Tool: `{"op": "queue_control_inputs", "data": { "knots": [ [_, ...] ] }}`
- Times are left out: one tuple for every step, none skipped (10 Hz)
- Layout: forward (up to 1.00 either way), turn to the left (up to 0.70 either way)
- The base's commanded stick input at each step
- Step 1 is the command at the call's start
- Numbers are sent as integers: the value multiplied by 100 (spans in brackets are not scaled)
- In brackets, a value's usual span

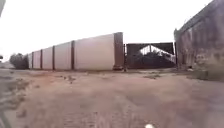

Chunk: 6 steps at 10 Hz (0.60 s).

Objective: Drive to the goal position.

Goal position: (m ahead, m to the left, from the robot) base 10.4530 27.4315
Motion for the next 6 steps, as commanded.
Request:
{"op": "queue_control_inputs", "data": {
  "knots": [
    [100,39],
    [100,36],
    [100,17],
    [100,0],
    [100,0],
    [100,0]
  ]
}}
